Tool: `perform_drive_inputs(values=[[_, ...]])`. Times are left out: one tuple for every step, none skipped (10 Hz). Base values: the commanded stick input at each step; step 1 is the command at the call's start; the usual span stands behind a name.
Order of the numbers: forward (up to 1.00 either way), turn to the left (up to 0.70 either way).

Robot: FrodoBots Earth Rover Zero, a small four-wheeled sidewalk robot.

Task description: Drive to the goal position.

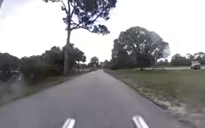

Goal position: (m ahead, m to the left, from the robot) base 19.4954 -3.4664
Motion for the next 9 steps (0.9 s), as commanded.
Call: perform_drive_inputs(values=[[0.85, 0.0], [0.85, 0.0], [0.85, 0.0], [0.85, 0.0], [0.85, 0.0], [0.85, 0.0], [0.85, 0.0], [0.85, 0.0], [0.85, 0.0]])
